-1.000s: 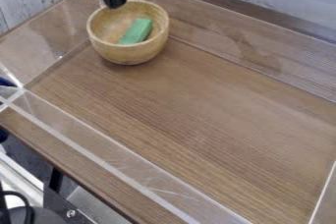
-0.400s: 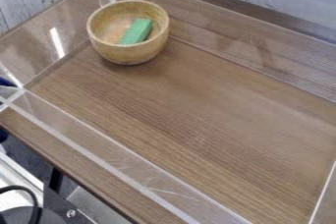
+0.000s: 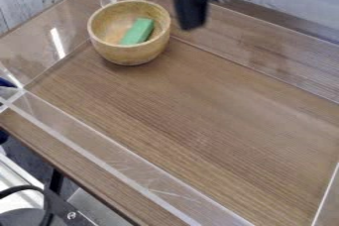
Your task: Remove the green block from inside the brown bowl and put it on the table
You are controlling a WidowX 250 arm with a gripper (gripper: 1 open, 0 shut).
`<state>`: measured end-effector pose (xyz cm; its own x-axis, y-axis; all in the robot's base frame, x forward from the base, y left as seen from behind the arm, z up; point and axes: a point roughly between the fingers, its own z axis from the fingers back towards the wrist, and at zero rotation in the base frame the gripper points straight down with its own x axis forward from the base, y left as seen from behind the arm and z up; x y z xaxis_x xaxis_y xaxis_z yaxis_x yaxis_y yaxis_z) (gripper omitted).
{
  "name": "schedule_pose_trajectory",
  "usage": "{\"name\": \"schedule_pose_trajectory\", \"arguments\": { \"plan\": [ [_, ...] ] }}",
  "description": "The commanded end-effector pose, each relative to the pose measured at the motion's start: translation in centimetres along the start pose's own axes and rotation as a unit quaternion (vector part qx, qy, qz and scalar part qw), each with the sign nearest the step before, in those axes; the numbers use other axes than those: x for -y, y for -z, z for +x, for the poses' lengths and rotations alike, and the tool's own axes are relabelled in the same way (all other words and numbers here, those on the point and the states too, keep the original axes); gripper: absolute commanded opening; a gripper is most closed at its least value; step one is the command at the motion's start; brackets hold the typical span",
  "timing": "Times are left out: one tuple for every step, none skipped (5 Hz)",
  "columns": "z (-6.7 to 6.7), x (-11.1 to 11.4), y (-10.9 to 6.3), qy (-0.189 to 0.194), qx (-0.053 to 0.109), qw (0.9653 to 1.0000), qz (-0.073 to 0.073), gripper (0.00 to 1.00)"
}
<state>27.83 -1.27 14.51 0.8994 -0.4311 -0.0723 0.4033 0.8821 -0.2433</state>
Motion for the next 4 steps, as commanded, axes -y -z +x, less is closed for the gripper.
{"name": "schedule_pose_trajectory", "arguments": {
  "plan": [
    [1.6, 4.1, 0.4, 0.044, 0.018, 0.9987, 0.015, 0.0],
    [-1.3, 0.6, -0.1, -0.004, 0.025, 0.9996, 0.012, 0.0],
    [-4.3, -2.9, -0.2, -0.049, 0.037, 0.9981, 0.01, 0.0],
    [-2.1, 0.7, 1.5, -0.011, 0.025, 0.9996, 0.008, 0.0]
  ]
}}
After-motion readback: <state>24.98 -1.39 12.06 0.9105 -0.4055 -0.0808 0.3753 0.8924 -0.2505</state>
